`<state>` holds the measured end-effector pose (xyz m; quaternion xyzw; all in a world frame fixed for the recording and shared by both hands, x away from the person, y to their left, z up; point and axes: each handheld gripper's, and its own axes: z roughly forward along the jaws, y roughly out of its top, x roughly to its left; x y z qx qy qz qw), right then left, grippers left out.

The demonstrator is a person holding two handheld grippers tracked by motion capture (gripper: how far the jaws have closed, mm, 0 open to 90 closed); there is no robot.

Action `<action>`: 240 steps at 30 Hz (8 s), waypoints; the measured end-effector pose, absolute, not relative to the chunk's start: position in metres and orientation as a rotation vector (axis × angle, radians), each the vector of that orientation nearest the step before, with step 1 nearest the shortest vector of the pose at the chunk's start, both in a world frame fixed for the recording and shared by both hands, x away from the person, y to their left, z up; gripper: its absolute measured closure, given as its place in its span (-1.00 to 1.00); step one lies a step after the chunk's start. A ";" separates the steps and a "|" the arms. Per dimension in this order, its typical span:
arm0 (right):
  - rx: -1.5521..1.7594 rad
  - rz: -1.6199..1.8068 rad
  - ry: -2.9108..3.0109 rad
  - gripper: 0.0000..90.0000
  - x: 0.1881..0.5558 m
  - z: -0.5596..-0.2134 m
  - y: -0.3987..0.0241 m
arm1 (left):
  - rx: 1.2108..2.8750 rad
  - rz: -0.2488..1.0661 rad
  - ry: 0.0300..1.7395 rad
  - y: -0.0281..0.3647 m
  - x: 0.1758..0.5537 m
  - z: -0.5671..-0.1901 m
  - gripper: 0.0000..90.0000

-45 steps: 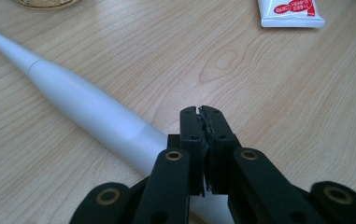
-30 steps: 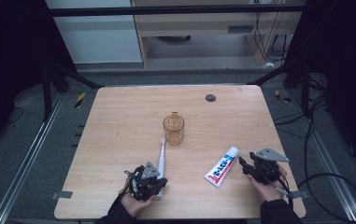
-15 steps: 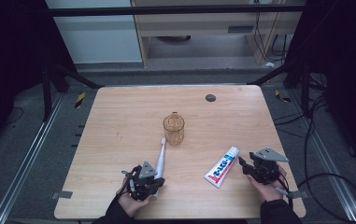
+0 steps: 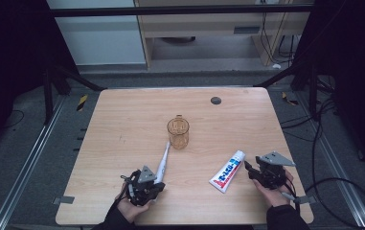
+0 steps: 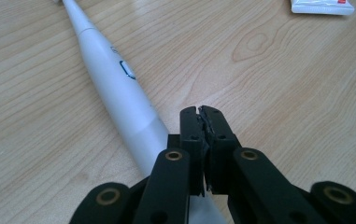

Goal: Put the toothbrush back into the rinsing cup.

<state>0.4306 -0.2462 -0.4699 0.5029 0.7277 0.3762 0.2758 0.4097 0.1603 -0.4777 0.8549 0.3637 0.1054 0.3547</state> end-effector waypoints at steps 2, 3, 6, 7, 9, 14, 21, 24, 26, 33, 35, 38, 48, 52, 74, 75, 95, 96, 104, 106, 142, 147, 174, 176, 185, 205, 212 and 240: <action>1.352 1.011 1.955 0.13 0.431 -0.470 -0.246 | 2.208 0.272 0.941 0.161 0.410 -0.478 0.93; 1.352 1.011 1.955 0.13 0.431 -0.470 -0.246 | 2.206 0.274 0.948 0.163 0.410 -0.478 0.93; 1.357 1.011 1.955 0.13 0.431 -0.470 -0.246 | 2.201 0.278 0.956 0.166 0.411 -0.477 0.93; 1.356 1.011 1.955 0.13 0.431 -0.470 -0.246 | 2.199 0.276 0.959 0.167 0.411 -0.477 0.93; 1.356 1.010 1.954 0.13 0.431 -0.471 -0.246 | 2.195 0.281 0.965 0.170 0.411 -0.477 0.93; 1.355 1.009 1.954 0.13 0.431 -0.471 -0.246 | 2.190 0.284 0.977 0.174 0.412 -0.477 0.93; 1.358 1.010 1.952 0.13 0.431 -0.470 -0.246 | 2.186 0.293 0.996 0.181 0.414 -0.477 0.93; 1.358 1.009 1.952 0.13 0.431 -0.470 -0.246 | 2.185 0.295 1.000 0.182 0.414 -0.477 0.93; 1.358 1.009 1.953 0.13 0.431 -0.470 -0.246 | 2.182 0.299 1.003 0.183 0.415 -0.477 0.93; 1.356 1.004 1.954 0.13 0.431 -0.471 -0.246 | 2.186 0.301 1.016 0.187 0.415 -0.477 0.93; 1.355 1.004 1.955 0.13 0.431 -0.471 -0.246 | 2.178 0.305 1.021 0.188 0.415 -0.477 0.93; 1.354 1.005 1.953 0.13 0.431 -0.471 -0.246 | 2.166 0.319 1.026 0.190 0.417 -0.474 0.93; 1.355 1.007 1.947 0.08 0.431 -0.470 -0.246 | 2.058 0.409 1.094 0.208 0.431 -0.455 0.84; 1.355 1.009 1.942 0.06 0.431 -0.469 -0.246 | 2.037 0.438 1.123 0.213 0.439 -0.449 0.76; 1.377 0.963 1.904 -0.05 0.432 -0.468 -0.254 | 2.064 0.485 1.210 0.208 0.489 -0.423 -0.09; 1.378 0.962 1.907 -0.05 0.433 -0.468 -0.254 | 2.067 0.480 1.214 0.207 0.491 -0.423 -0.14; 1.365 0.938 1.951 -0.05 0.436 -0.472 -0.253 | 2.123 0.438 1.260 0.199 0.515 -0.431 -0.15; 1.367 0.939 1.952 -0.05 0.436 -0.472 -0.253 | 2.148 0.440 1.272 0.198 0.516 -0.434 -0.15; 1.363 0.934 1.958 -0.05 0.436 -0.472 -0.254 | 2.187 0.383 1.298 0.192 0.517 -0.441 -0.07; 1.363 0.930 1.959 -0.05 0.436 -0.472 -0.254 | 2.204 0.384 1.298 0.191 0.517 -0.442 -0.05; 1.353 0.907 1.990 -0.05 0.437 -0.475 -0.251 | 2.337 0.298 1.346 0.171 0.516 -0.468 0.22; 1.354 0.905 1.993 -0.05 0.437 -0.475 -0.251 | 2.343 0.288 1.353 0.171 0.517 -0.470 0.25; 1.357 0.896 2.004 -0.05 0.438 -0.476 -0.250 | 2.342 0.263 1.383 0.172 0.518 -0.471 0.46; 1.357 0.897 2.004 -0.05 0.438 -0.476 -0.250 | 2.350 0.260 1.377 0.172 0.518 -0.471 0.45; 1.358 0.894 2.007 -0.05 0.438 -0.476 -0.250 | 2.366 0.251 1.369 0.172 0.517 -0.471 0.41; 1.354 0.892 2.010 -0.05 0.438 -0.476 -0.250 | 2.370 0.228 1.360 0.177 0.517 -0.470 0.49; 1.357 0.892 2.008 -0.05 0.438 -0.476 -0.250 | 2.340 0.237 1.324 0.179 0.513 -0.460 0.50; 1.365 0.891 2.005 -0.04 0.439 -0.477 -0.251 | 2.074 0.433 1.221 0.201 0.493 -0.406 0.50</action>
